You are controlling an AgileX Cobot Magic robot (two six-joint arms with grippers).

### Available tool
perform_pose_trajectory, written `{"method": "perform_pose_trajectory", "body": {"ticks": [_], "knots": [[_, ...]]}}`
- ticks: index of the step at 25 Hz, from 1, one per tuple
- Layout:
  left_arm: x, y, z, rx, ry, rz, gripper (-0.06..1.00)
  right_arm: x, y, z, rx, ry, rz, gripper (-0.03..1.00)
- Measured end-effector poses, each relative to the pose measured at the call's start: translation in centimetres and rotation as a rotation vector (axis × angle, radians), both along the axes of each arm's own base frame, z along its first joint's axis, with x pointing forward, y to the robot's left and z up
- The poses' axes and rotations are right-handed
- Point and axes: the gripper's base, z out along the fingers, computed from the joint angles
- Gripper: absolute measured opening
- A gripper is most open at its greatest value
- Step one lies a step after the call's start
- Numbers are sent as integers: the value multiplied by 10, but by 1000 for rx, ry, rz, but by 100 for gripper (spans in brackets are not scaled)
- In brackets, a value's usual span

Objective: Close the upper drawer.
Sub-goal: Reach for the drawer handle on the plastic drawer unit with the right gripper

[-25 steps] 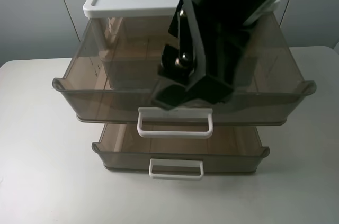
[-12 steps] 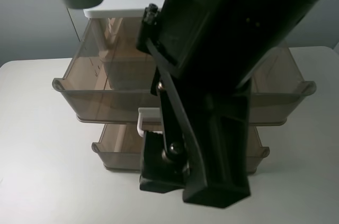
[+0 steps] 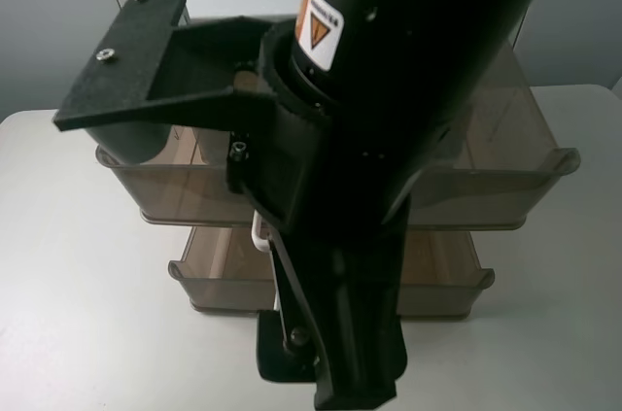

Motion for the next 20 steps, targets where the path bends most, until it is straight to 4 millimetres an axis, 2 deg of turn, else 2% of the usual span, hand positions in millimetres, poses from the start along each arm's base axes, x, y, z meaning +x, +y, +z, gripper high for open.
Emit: {"method": "perform_pose_trajectory", "body": {"ticks": [4, 16, 20], "knots": [[0, 0, 0, 0, 0, 0, 74, 3, 1, -3, -28, -37, -39, 70], [0, 0, 0, 2, 0, 1, 74, 4, 9, -18, -70, -3, -105, 70], [0, 0, 0, 2, 0, 1, 74, 3, 7, -30, -112, 11, -108, 70]]}}
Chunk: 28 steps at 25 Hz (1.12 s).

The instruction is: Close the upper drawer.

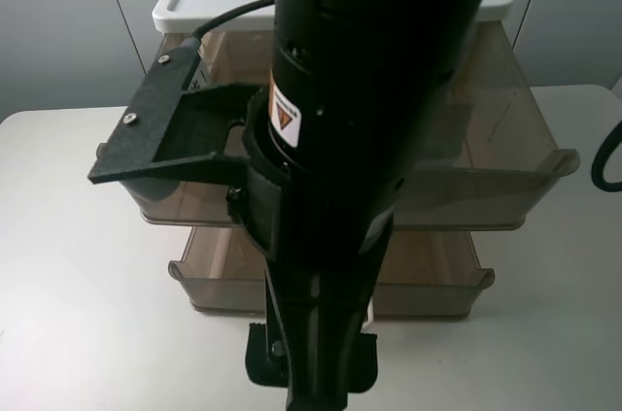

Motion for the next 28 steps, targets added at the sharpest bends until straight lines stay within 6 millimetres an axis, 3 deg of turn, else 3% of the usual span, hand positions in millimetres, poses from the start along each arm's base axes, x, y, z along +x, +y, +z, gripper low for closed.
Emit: {"method": "perform_pose_trajectory", "body": {"ticks": [5, 28], "knots": [[0, 0, 0, 0, 0, 0, 74, 0, -5, -10, -46, -8, 6, 70], [0, 0, 0, 3, 0, 0, 74, 20, -2, -7, -27, -227, 69, 70]]}}
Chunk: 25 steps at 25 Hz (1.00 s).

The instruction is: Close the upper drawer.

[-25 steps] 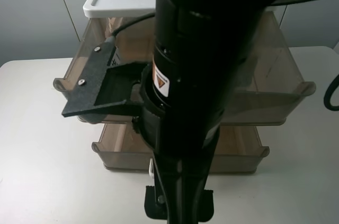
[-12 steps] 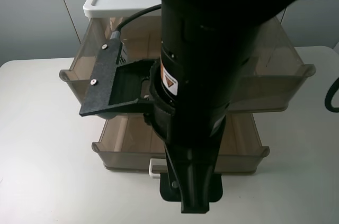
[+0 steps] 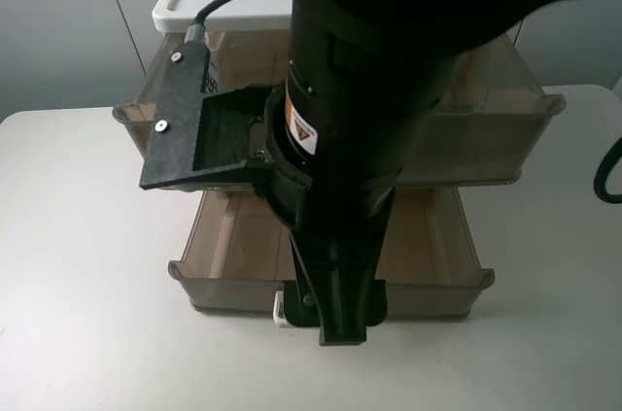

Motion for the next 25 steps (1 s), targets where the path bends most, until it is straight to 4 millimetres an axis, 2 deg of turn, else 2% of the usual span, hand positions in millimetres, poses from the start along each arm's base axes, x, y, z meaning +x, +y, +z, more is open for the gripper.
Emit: {"method": "perform_pose_trajectory", "body": {"ticks": [14, 25], "knots": [[0, 0, 0, 0, 0, 0, 74, 29, 0, -3, 28, -102, 14, 70], [0, 0, 0, 0, 0, 0, 74, 65, -3, -9, 80, -206, 5, 70]]}}
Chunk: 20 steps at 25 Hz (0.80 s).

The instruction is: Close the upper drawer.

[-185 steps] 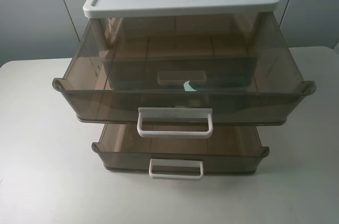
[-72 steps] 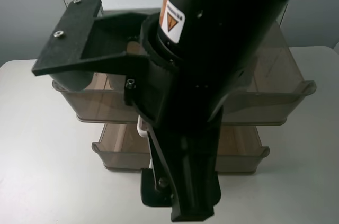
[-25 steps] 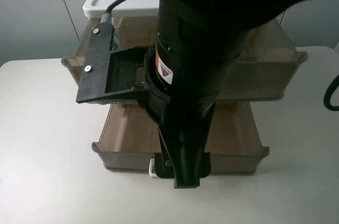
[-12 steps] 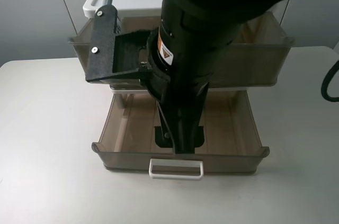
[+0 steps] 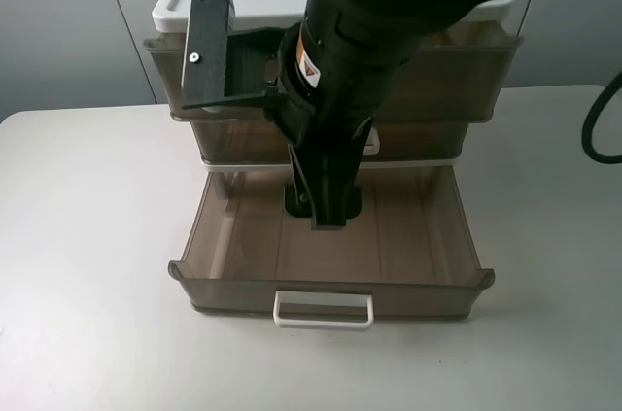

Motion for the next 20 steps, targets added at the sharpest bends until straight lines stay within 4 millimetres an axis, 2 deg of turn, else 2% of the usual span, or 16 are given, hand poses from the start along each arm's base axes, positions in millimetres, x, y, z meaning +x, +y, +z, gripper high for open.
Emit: {"method": "perform_pose_trajectory", "body": {"ticks": [7, 20], "knots": [[0, 0, 0, 0, 0, 0, 74, 14, -1, 3, 42, -72, 13, 70], [0, 0, 0, 0, 0, 0, 74, 18, 7, 6, 114, -119, 55, 70]]}}
